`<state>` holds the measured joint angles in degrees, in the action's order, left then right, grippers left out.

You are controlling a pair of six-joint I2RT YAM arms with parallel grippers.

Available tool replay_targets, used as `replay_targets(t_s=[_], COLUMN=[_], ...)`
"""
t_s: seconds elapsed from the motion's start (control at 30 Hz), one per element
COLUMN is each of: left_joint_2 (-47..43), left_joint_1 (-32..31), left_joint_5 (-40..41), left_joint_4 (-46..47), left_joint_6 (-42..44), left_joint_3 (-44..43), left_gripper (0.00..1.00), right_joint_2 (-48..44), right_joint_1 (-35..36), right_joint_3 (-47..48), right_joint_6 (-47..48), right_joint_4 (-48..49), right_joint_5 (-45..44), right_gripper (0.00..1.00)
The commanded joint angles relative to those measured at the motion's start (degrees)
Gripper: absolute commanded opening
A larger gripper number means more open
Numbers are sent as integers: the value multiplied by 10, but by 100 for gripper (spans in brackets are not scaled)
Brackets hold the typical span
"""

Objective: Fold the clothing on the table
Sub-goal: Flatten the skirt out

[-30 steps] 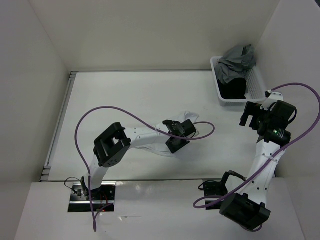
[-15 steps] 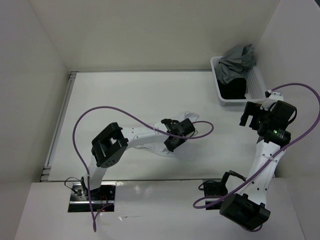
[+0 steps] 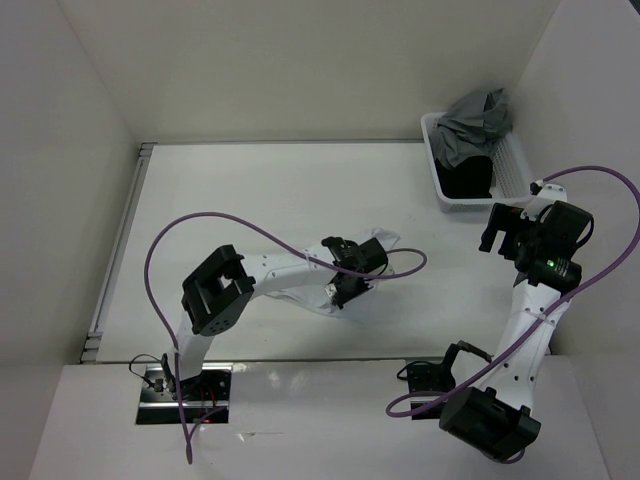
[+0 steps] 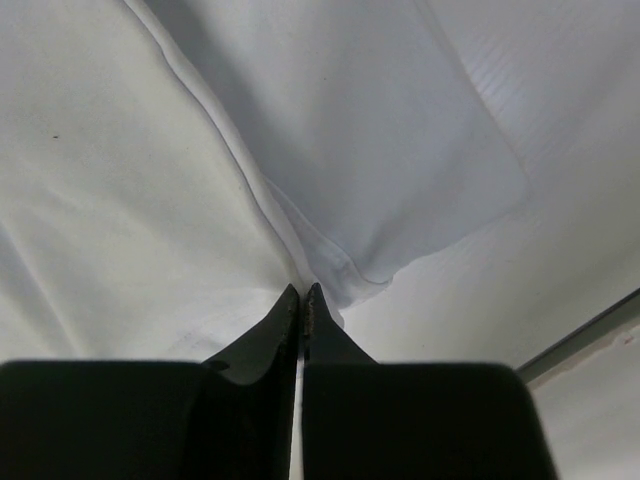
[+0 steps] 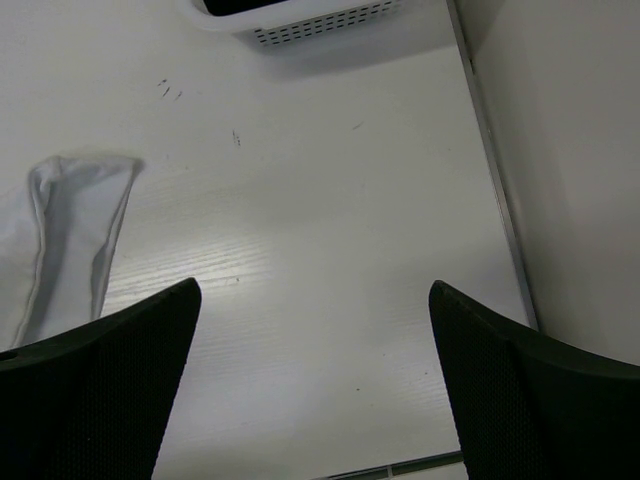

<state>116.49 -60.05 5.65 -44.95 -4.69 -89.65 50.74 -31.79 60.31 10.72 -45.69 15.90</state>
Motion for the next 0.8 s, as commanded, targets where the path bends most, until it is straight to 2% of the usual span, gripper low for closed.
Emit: replay_targets(t_s=[0.0, 0.17, 0.33, 0.77], left_joint_2=[-26, -46, -67, -79], left_joint_1=[1, 1, 56, 237], left_joint_5=[-20, 77, 147, 154], left_joint_4=[-32, -23, 13, 118], left_joint_6=[18, 67, 119, 198], left_joint_3=[-28, -66, -87, -133], left_gripper=[0, 0, 0, 0], right_joint_2=[-10, -10, -15, -15], right_joint_1=[-5, -5, -5, -15], right_joint_3=[-4, -4, -4, -4], right_joint_6=[-4, -4, -4, -4], right_joint_4=[29, 29, 29, 29], right_joint_5=[6, 6, 6, 11], right_gripper=[99, 99, 99, 99])
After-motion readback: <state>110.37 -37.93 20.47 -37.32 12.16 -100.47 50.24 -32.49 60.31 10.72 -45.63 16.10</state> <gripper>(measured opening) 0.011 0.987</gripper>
